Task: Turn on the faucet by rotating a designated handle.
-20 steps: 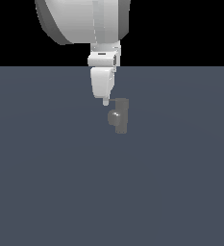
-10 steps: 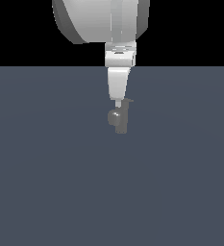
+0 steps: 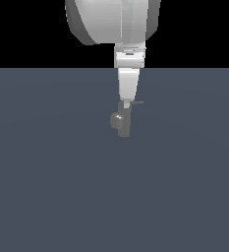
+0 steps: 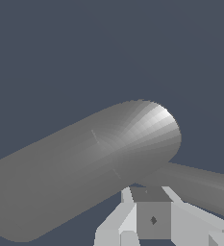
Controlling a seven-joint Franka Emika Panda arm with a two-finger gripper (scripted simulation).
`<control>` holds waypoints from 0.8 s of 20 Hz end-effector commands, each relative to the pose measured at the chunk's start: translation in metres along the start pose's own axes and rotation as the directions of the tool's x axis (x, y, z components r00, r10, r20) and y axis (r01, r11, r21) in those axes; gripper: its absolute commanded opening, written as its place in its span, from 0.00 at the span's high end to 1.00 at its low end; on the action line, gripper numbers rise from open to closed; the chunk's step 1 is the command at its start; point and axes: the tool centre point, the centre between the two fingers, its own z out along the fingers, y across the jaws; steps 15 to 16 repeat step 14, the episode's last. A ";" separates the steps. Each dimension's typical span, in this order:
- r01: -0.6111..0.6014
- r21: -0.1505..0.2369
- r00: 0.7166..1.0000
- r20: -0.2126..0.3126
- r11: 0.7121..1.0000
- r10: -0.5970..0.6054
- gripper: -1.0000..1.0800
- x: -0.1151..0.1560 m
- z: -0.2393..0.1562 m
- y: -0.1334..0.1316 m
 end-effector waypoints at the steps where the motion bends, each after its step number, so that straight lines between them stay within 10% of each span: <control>1: -0.032 0.010 0.999 -0.008 0.999 0.032 1.00 0.029 0.001 -0.010; 16: -0.054 0.010 0.998 -0.013 0.998 0.054 1.00 0.077 0.000 -0.031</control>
